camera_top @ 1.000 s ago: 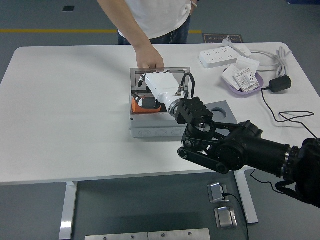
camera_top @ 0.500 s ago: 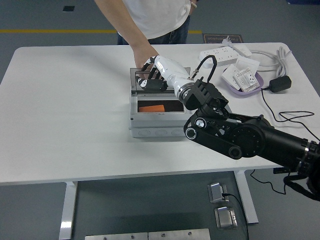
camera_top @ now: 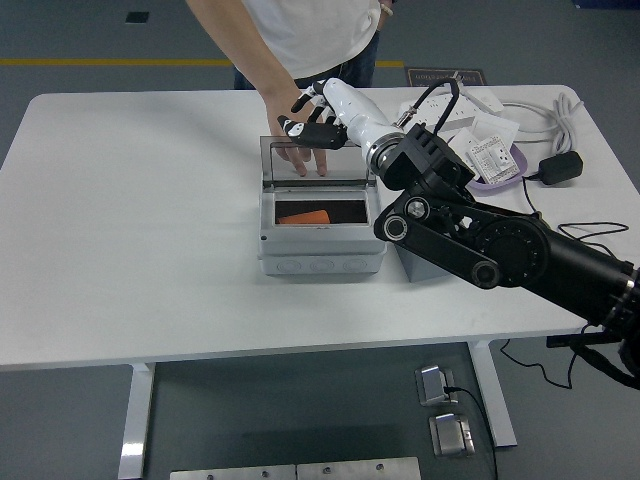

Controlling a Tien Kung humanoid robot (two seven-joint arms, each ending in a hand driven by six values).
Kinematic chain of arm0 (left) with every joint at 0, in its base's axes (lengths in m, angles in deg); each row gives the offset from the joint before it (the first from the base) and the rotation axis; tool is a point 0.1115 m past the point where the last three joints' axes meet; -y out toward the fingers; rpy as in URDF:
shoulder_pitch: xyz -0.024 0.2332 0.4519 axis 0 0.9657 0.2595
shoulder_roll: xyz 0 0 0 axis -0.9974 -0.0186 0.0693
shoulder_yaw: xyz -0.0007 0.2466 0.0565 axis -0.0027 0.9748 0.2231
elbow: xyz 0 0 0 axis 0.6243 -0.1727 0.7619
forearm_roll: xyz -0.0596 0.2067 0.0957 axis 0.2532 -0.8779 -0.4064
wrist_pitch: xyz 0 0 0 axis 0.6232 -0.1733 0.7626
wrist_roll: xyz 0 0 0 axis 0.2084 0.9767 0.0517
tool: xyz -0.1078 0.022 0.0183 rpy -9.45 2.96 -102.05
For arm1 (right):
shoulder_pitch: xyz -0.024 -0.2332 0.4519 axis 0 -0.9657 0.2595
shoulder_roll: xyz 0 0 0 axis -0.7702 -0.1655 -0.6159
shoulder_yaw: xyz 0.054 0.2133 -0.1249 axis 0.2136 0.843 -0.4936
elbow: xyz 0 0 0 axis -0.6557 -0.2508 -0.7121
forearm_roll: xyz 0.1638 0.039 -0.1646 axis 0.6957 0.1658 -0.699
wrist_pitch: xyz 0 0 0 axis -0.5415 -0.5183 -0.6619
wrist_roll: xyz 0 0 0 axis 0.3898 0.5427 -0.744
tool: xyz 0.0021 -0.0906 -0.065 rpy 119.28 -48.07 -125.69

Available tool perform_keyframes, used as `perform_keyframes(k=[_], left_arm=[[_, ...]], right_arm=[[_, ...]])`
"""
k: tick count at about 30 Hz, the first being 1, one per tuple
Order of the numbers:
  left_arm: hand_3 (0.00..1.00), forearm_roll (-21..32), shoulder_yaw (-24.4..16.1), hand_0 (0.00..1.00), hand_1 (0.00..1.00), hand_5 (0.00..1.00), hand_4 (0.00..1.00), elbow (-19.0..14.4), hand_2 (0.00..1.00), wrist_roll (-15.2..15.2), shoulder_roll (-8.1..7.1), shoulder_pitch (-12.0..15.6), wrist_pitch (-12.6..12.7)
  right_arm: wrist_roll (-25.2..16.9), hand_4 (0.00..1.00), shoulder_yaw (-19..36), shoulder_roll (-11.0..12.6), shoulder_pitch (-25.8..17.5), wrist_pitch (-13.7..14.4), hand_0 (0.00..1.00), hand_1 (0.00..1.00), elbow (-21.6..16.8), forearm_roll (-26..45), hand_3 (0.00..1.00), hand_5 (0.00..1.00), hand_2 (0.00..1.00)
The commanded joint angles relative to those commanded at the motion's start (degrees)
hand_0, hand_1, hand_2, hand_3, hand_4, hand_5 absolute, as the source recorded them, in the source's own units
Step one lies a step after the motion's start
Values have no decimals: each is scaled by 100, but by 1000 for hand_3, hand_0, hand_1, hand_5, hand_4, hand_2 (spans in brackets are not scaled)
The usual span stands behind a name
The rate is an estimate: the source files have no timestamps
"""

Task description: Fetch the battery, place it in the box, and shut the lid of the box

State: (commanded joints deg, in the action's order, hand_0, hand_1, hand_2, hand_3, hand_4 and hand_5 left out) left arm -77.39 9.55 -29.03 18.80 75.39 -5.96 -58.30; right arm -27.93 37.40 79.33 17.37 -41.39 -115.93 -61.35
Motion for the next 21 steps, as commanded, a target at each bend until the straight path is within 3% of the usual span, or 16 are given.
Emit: perform_keyframes(k=[6, 14, 15, 20, 21], left_arm=[[615, -9, 18, 618, 718, 508, 685, 0, 658, 1, -19, -25, -5], [614, -59, -19, 618, 718, 508, 685, 0, 658, -9, -21, -16, -3], [613, -57, -16, 618, 717, 510, 684, 0, 656, -8, -23, -17, -2], [613, -43, 5, 618, 717, 510, 684, 0, 656, 2, -28, -27, -3], [613, -43, 7, 618, 717, 511, 684, 0, 656, 3, -27, -28, -3]], right_arm=[[-206, 682, -107, -147, 112, 46, 256, 340, 551, 259, 573, 495, 429], [-234, 678, -145, -186, 154, 24, 266, 346, 820, 270, 571, 493, 431], [-240, 755, -155, -191, 155, 26, 585, 492, 836, 280, 586, 660, 514], [-280, 755, -233, -228, 135, 33, 585, 492, 905, 339, 586, 660, 514], [-285, 795, -247, -235, 131, 36, 671, 529, 914, 346, 594, 716, 531]])
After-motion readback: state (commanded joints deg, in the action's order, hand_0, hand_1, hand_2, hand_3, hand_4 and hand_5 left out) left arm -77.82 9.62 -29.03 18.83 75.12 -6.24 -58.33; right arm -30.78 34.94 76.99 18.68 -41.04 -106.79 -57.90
